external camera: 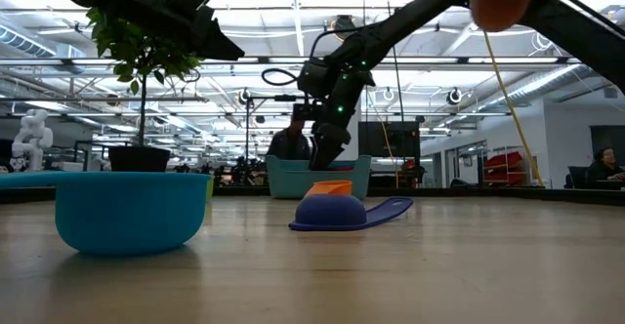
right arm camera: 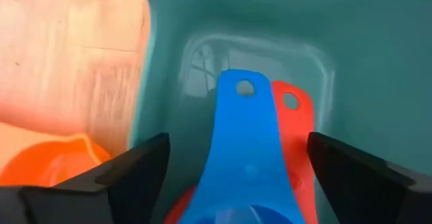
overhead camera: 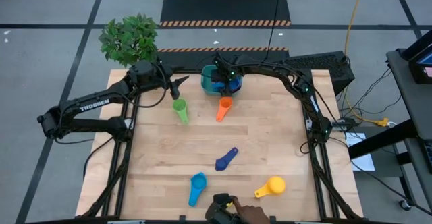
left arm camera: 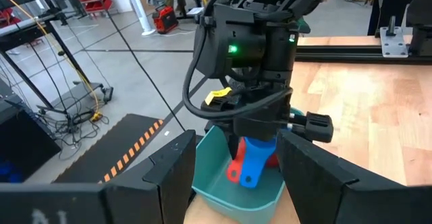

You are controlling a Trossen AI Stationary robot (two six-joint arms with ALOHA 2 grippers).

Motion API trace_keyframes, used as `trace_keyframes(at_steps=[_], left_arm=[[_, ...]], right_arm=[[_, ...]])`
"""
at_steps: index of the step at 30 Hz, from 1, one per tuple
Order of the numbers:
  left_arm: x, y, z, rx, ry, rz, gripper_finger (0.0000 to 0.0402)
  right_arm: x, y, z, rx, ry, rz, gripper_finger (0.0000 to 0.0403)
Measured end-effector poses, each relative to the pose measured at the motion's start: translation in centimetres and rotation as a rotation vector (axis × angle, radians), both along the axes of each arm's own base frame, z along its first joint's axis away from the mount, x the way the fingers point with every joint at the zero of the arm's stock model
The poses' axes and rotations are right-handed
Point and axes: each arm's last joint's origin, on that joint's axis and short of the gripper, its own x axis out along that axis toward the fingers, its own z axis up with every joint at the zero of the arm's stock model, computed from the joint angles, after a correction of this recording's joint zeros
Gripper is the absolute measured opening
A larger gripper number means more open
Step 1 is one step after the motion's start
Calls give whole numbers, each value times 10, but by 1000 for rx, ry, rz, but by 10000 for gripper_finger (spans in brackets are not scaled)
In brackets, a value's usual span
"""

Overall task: Nest measuring cups in basket
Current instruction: Stack the blue measuring cup on top of the red measuring cup in the blue bin

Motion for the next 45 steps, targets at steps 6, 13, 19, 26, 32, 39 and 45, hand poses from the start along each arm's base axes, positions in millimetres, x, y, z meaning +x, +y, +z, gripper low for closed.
trace_keyframes(at_steps=[6, 13, 19, 26, 32, 39, 45], left_arm=[[0, 0, 0, 1, 0, 0, 207], [0, 0, 0, 7, 4, -1, 207], [0, 0, 0, 11, 8, -3, 207], [0, 0, 0, 9, 10, -2, 207], [0, 0, 0, 10, 9, -3, 207], [0, 0, 0, 11, 5, -2, 207], [0, 0, 2, 18, -9, -2, 207]], right_arm=[[0, 0, 2, -2, -7, -8, 375], [-4, 0, 21, 9, -54, -121, 377], [-11, -9, 21, 87, -78, -213, 377], [-13, -11, 10, 93, -94, -223, 377], [-13, -11, 4, 89, -101, -224, 377], [-19, -13, -6, 101, -77, -238, 377], [-22, -15, -8, 104, -70, -247, 370]])
